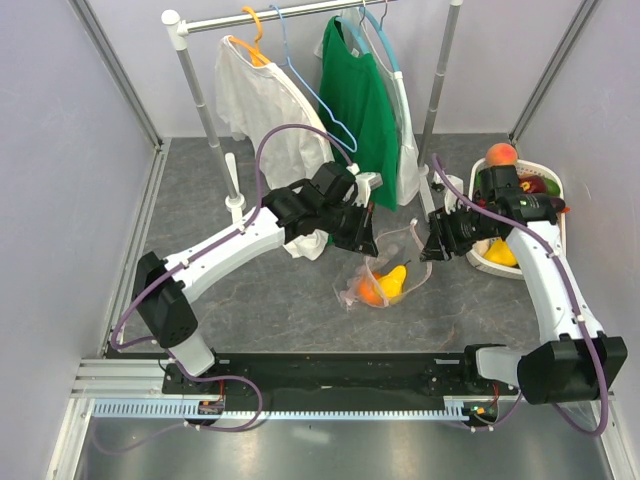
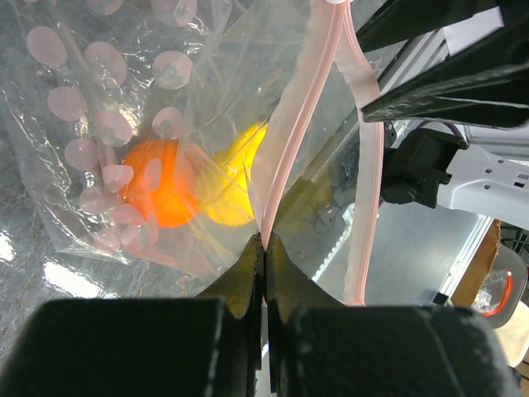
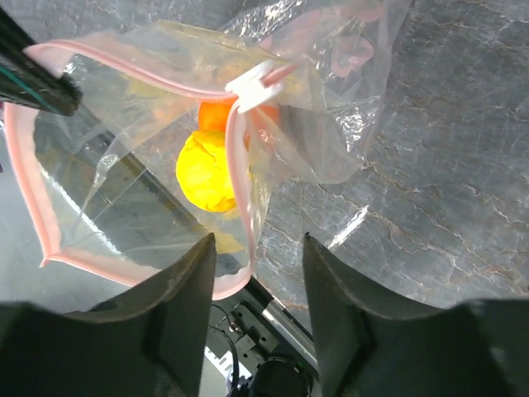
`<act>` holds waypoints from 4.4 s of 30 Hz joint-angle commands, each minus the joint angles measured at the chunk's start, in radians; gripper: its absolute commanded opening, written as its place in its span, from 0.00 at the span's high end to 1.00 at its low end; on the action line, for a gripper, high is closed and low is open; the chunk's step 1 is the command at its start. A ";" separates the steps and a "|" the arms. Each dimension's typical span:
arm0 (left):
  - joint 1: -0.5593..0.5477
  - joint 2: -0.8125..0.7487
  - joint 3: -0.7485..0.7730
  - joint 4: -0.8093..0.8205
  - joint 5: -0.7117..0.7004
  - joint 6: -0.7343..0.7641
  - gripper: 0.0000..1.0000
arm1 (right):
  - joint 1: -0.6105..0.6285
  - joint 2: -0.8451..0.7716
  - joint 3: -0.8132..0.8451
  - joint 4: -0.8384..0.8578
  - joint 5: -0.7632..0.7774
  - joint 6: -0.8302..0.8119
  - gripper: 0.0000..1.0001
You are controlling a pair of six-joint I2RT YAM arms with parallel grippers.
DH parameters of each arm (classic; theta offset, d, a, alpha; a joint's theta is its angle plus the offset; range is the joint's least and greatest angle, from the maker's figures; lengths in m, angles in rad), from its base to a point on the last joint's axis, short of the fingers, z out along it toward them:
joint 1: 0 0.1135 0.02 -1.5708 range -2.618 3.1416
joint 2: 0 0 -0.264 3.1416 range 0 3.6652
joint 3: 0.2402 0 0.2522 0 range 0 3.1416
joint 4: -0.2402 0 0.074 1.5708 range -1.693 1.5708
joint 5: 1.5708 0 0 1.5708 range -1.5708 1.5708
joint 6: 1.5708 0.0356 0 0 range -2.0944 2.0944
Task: Place the food in the zip-top bag and seal the zipper
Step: Adjust the zipper food storage bag at the center of the board, then pick up the fake vegetable from the bin.
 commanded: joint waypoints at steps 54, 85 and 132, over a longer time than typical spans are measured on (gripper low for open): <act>0.079 0.107 0.352 -0.196 0.130 -0.023 0.98 | -0.404 0.466 0.718 -0.143 0.424 -0.770 0.02; 0.080 0.107 0.317 -0.185 0.141 0.029 0.98 | -0.303 0.634 0.468 0.167 0.875 -1.059 0.30; 0.096 0.073 0.262 -0.170 0.148 0.020 0.98 | -0.193 -0.254 -0.195 1.605 -0.357 1.120 0.94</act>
